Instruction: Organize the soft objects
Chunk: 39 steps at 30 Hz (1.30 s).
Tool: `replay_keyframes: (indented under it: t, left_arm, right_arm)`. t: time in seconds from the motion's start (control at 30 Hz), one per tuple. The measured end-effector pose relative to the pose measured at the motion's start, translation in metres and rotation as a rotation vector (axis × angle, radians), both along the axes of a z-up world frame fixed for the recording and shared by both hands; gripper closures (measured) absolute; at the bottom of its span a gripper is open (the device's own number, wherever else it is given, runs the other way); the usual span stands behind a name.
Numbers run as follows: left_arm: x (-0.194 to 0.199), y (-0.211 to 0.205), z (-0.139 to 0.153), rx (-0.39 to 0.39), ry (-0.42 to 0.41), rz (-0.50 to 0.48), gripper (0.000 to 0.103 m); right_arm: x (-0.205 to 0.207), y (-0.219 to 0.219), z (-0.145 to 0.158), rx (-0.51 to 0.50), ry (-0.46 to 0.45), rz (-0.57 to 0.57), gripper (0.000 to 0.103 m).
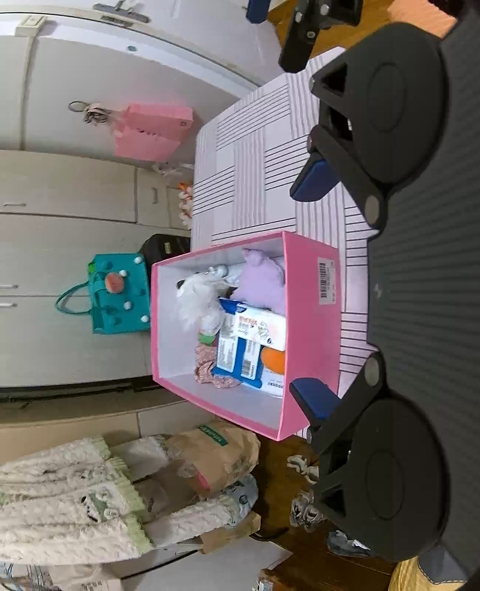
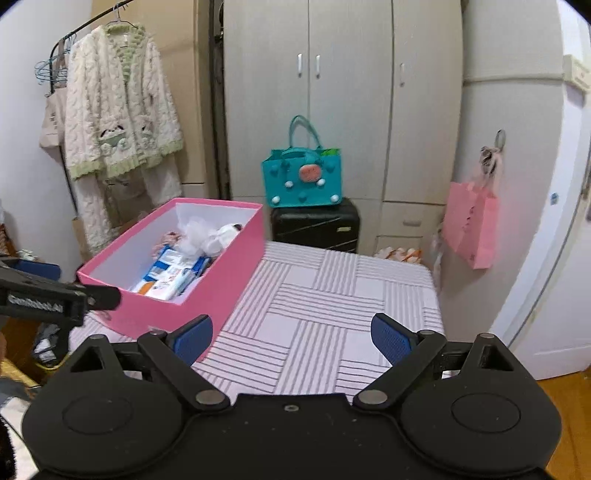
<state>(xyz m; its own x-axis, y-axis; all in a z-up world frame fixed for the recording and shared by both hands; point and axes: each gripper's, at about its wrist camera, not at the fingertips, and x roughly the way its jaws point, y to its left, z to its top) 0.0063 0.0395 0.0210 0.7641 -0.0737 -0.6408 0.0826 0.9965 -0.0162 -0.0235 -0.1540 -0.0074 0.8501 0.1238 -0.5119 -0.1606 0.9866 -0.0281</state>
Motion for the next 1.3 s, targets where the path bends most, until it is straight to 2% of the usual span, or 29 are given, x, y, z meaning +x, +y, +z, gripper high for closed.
replay_keyframes:
  t: [0.13, 0.3, 0.43, 0.67, 0.9, 1.07, 1.3]
  left_arm:
    - [-0.010, 0.001, 0.001, 0.001, -0.065, 0.023, 0.000]
    - [-0.012, -0.001, -0.003, 0.007, -0.081, 0.018, 0.000]
    - [-0.017, -0.007, -0.006, 0.056, -0.123, 0.038, 0.000]
    - [-0.029, -0.010, -0.005, 0.079, -0.174, 0.031, 0.000]
    - [-0.035, -0.013, -0.004, 0.067, -0.175, 0.008, 0.000]
    - [-0.037, -0.011, -0.006, 0.017, -0.147, -0.015, 0.000]
    - [-0.038, -0.011, -0.007, 0.015, -0.155, -0.002, 0.000]
  right_arm:
    - [-0.008, 0.000, -0.003, -0.019, -0.053, -0.022, 0.008]
    - [-0.016, 0.000, -0.007, 0.000, -0.088, -0.025, 0.008]
    - [-0.023, -0.001, -0.010, 0.009, -0.121, -0.045, 0.008]
    - [-0.028, -0.004, -0.012, 0.020, -0.131, -0.067, 0.008]
    - [-0.031, -0.007, -0.012, 0.030, -0.130, -0.086, 0.008]
    - [-0.033, -0.007, -0.011, 0.028, -0.134, -0.089, 0.008]
    - [-0.033, -0.006, -0.011, 0.028, -0.134, -0.086, 0.008]
